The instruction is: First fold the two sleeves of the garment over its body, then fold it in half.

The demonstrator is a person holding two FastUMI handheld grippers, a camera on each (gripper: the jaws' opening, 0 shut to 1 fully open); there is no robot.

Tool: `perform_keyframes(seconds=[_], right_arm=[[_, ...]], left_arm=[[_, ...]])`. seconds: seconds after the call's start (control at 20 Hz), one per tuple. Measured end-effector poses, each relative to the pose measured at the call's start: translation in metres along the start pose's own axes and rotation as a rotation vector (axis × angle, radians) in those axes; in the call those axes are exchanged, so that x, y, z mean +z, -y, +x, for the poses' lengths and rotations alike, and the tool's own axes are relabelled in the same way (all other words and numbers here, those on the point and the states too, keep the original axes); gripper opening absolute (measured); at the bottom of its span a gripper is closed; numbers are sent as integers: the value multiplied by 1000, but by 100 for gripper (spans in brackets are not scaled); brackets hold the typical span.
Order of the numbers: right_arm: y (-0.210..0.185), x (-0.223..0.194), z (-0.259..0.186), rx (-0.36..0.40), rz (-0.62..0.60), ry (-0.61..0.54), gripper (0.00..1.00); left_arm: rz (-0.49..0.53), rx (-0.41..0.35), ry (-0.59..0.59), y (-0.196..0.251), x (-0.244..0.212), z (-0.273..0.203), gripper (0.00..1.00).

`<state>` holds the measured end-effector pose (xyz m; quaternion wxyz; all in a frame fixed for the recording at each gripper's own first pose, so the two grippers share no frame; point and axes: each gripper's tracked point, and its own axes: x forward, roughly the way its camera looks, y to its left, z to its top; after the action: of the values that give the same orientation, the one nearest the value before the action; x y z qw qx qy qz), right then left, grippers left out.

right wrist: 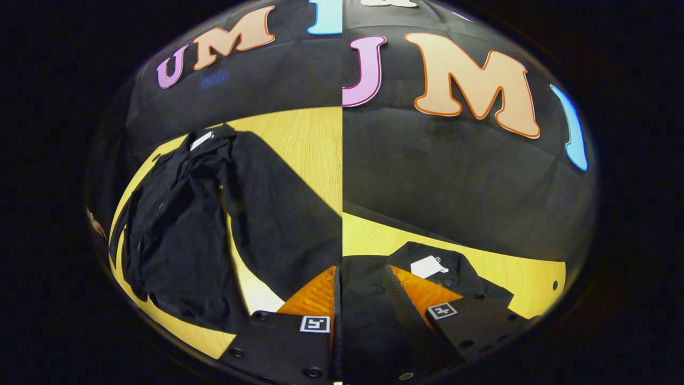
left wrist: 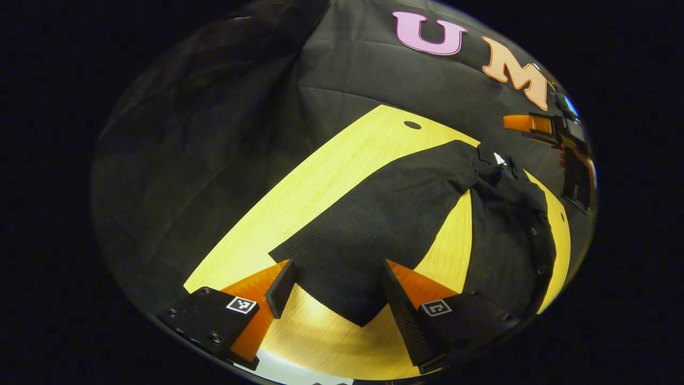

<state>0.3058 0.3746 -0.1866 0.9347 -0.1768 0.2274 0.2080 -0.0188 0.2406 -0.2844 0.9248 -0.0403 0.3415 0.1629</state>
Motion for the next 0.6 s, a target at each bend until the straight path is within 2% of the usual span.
perform_keyframes(seconds=[0.25,0.6], right_arm=[[23,19,-27,-55,-1,68,51],[60,31,-73,-131,47,123,51]], left_arm=[[-7,-1,-24,1,-6,13,96],[70,41,-29,2,-9,22,94]])
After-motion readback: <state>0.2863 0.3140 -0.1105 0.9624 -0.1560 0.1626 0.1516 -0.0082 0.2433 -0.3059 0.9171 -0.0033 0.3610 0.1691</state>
